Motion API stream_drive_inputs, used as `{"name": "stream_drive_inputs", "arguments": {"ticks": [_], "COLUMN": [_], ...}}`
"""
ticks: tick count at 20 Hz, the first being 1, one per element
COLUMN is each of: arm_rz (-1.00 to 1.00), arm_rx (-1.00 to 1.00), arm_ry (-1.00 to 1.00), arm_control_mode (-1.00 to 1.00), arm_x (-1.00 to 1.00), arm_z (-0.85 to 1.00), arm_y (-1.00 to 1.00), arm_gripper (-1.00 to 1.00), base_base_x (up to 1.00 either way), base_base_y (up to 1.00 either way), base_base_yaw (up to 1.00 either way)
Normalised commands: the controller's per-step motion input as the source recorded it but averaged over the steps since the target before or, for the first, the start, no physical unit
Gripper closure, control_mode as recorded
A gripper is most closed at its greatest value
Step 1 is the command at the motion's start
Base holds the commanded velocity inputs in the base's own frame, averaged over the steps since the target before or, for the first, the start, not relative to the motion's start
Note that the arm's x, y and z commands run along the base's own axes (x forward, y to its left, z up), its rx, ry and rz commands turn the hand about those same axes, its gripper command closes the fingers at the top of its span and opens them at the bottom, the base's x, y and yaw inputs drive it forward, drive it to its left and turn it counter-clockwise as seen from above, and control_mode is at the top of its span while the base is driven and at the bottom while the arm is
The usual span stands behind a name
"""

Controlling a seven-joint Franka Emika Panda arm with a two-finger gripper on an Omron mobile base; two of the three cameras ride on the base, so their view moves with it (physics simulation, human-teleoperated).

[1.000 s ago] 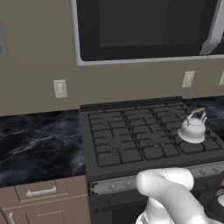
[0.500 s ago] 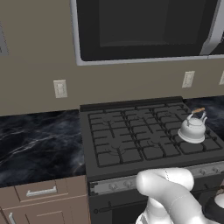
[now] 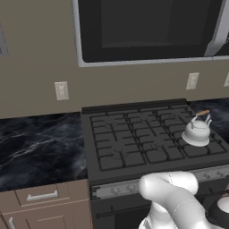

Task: The kettle is done boiling. Turn off the stove, then wait for 300 timesteps before moving the kettle to the dining table.

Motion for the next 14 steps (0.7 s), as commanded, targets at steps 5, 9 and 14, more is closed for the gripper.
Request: {"name": "stream_drive_inputs", "arguments": {"ticks": [5, 9, 14], "arm_rz": [0.06, 0.06, 0.05], "arm_rx": [-0.13, -0.13, -0.14], "arm_ry": [-0.01, 0.0, 0.0], "arm_control_mode": [-1.0, -1.0, -1.0], "arm_x": [0.0, 0.0, 0.02], "arm_z": [0.14, 0.2, 0.2], "arm_y": [0.07, 0.05, 0.14], "arm_gripper": [-1.0, -1.0, -1.0], "base_base_x": [0.0, 0.0, 0.0], "base_base_y": [0.0, 0.0, 0.0], "base_base_yaw": [0.0, 0.0, 0.0]}}
